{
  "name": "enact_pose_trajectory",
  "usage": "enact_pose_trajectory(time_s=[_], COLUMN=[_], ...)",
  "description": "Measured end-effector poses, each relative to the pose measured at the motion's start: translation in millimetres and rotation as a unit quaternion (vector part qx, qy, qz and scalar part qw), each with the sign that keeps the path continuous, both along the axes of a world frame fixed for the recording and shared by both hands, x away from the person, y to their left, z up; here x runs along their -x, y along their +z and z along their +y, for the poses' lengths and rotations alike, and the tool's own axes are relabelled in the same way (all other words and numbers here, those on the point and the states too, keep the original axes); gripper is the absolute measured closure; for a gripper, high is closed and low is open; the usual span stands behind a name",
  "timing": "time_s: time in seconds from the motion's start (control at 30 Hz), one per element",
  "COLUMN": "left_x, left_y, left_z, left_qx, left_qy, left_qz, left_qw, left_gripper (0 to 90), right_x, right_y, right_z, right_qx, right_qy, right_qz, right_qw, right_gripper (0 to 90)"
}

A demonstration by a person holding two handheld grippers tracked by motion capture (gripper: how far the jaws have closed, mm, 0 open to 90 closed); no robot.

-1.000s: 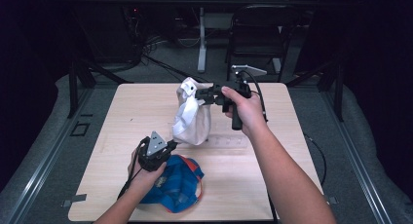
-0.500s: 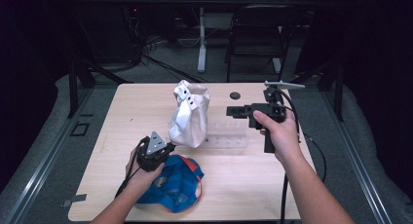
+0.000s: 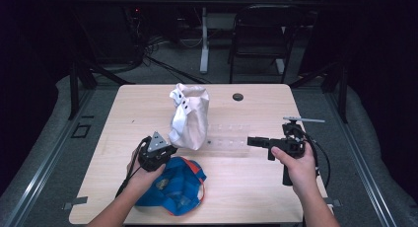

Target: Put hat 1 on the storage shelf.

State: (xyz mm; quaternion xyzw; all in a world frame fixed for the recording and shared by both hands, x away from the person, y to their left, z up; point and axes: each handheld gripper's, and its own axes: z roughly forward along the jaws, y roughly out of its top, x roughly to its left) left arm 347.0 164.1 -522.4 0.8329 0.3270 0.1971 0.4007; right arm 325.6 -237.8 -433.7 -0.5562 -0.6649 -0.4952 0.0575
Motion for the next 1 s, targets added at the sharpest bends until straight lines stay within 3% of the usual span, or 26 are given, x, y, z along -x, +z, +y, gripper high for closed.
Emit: enact_pose_trajectory(time_s=[0.23, 0.37, 0.5, 0.7, 0.8, 0.83, 1.0], left_x=[-1.3, -2.5, -1.4, 2.4, 3.5, 5.8, 17.0], left_y=[5.0, 2.3, -0.3, -3.3, -4.2, -4.2, -4.3], left_z=[5.7, -0.1, -0.2, -0.2, 0.8, 2.2, 13.2], left_qx=[0.019, -0.009, -0.009, -0.004, 0.003, 0.008, 0.022], left_qy=[-0.002, -0.006, -0.004, 0.006, 0.009, 0.013, 0.019], left_qz=[0.011, 0.012, 0.009, -0.001, -0.004, -0.005, 0.001], left_qw=[0.9998, 0.9999, 0.9999, 1.0000, 0.9999, 0.9999, 0.9996], left_gripper=[86.5, 86.5, 86.4, 85.1, 82.2, 75.2, 65.4], right_x=[6.1, 9.6, 11.3, 14.6, 15.3, 15.9, 18.2], right_y=[-28.5, -41.9, -49.6, -61.5, -66.1, -71.7, -81.6], right_z=[-1.4, -1.1, 1.9, 10.0, 12.8, 15.5, 21.1], right_qx=[0.018, 0.016, 0.012, 0.028, 0.033, 0.034, 0.042], right_qy=[-0.012, -0.015, -0.013, -0.003, -0.002, -0.001, 0.002], right_qz=[0.008, 0.008, 0.011, 0.008, 0.008, 0.013, 0.018], right_qw=[0.9997, 0.9997, 0.9998, 0.9996, 0.9994, 0.9994, 0.9990], right_gripper=[51.5, 51.9, 51.9, 51.7, 51.6, 51.6, 52.0])
